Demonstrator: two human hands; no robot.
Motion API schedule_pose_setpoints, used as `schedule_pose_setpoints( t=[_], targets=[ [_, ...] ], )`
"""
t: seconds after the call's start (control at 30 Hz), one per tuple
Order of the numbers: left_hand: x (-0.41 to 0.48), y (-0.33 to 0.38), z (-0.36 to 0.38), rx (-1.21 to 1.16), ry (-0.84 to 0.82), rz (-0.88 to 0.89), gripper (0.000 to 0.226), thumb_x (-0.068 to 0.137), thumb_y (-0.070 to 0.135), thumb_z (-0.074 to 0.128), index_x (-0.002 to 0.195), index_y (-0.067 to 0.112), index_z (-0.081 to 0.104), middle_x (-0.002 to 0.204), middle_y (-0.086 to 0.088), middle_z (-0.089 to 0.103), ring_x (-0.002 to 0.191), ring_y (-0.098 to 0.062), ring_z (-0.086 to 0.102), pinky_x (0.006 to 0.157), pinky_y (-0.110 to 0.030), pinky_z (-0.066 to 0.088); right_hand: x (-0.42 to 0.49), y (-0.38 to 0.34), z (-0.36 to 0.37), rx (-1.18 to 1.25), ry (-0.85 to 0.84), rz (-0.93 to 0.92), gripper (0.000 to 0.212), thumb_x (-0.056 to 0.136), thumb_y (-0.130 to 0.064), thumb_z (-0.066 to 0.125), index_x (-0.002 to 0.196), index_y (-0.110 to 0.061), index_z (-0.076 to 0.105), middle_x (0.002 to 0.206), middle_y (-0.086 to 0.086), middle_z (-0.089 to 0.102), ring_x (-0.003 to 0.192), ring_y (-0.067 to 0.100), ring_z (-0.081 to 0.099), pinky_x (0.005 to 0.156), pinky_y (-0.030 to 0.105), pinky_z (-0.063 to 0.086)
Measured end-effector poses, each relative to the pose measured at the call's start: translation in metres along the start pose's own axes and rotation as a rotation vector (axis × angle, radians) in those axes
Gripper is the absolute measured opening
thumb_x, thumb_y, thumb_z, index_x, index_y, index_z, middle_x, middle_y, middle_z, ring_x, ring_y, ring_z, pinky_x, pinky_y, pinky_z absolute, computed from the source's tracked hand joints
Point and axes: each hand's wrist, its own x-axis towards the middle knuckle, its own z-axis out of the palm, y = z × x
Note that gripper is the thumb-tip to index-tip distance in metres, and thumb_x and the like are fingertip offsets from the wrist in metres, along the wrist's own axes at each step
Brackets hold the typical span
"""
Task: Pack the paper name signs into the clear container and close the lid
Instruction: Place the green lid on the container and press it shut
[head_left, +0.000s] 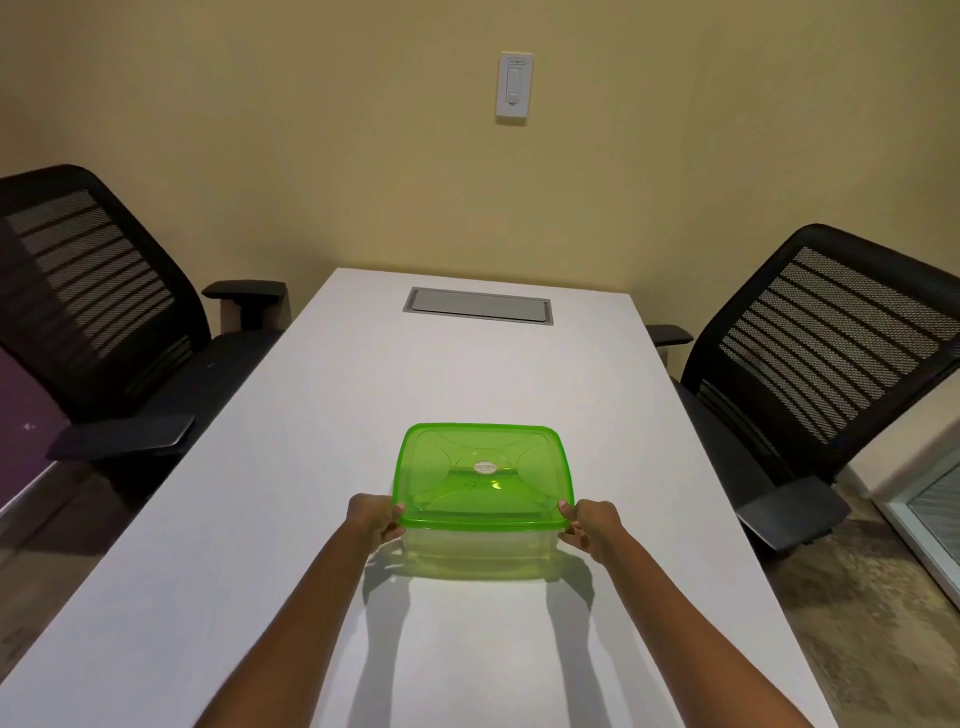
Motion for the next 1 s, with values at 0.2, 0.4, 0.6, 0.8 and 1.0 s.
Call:
schedule_pose_setpoints(
  t=[0.2, 0.4, 0.6, 0.8, 1.0],
  targets=[
    [0.003, 0.009, -0.003, 0.106, -0.017, 0.015, 0.031, 0.09, -0.006, 0.053, 0.062, 0.004, 0.045, 0.066, -0.011, 0.047, 0.057, -0.019, 0.043, 0.052, -0.028, 0.038, 0.001, -0.009, -0.005, -0.186, -0.055, -0.004, 0.025, 0.089, -0.008, 0.063, 0.104, 0.008, 0.053, 0.107, 0.021, 0.049, 0.089, 0.029, 0.051, 0.075, 0.036, 0.043],
    [0.022, 0.027, 0.008, 0.098, 0.011, 0.062, 0.02, 0.091, -0.001, 0.054, 0.072, 0.001, 0.049, 0.067, -0.009, 0.048, 0.067, -0.025, 0.052, 0.052, -0.028, 0.041, 0.02, -0.032, 0.009, -0.168, -0.036, -0.071, 0.018, 0.091, -0.016, 0.061, 0.086, -0.003, 0.051, 0.102, 0.019, 0.052, 0.093, 0.029, 0.052, 0.079, 0.036, 0.043],
    [0.057, 0.051, 0.017, 0.142, 0.052, 0.104, 0.032, 0.09, 0.006, 0.058, 0.116, -0.012, 0.056, 0.096, -0.021, 0.056, 0.091, -0.027, 0.051, 0.071, -0.035, 0.047, 0.054, -0.053, 0.023, -0.216, 0.038, -0.12, 0.039, 0.093, -0.024, 0.057, 0.059, -0.009, 0.048, 0.091, 0.018, 0.054, 0.088, 0.028, 0.051, 0.078, 0.036, 0.041],
    [0.078, 0.068, 0.03, 0.079, 0.07, 0.099, 0.017, 0.088, 0.001, 0.059, 0.072, -0.001, 0.056, 0.071, -0.011, 0.054, 0.089, -0.024, 0.05, 0.074, -0.035, 0.042, 0.08, -0.07, 0.033, -0.281, 0.052, -0.139, 0.049, 0.09, -0.025, 0.063, 0.05, -0.01, 0.038, 0.059, 0.008, 0.043, 0.06, 0.02, 0.042, 0.06, 0.028, 0.035],
    [0.084, 0.071, 0.033, 0.002, 0.024, 0.062, 0.013, 0.089, -0.004, 0.057, 0.076, -0.001, 0.056, 0.069, -0.007, 0.051, 0.063, -0.019, 0.046, 0.057, -0.026, 0.038, 0.095, -0.077, 0.031, -0.335, 0.007, -0.088, 0.045, 0.091, -0.018, 0.062, 0.055, -0.008, 0.037, 0.056, 0.006, 0.035, 0.052, 0.017, 0.032, 0.055, 0.03, 0.029]
  ],
)
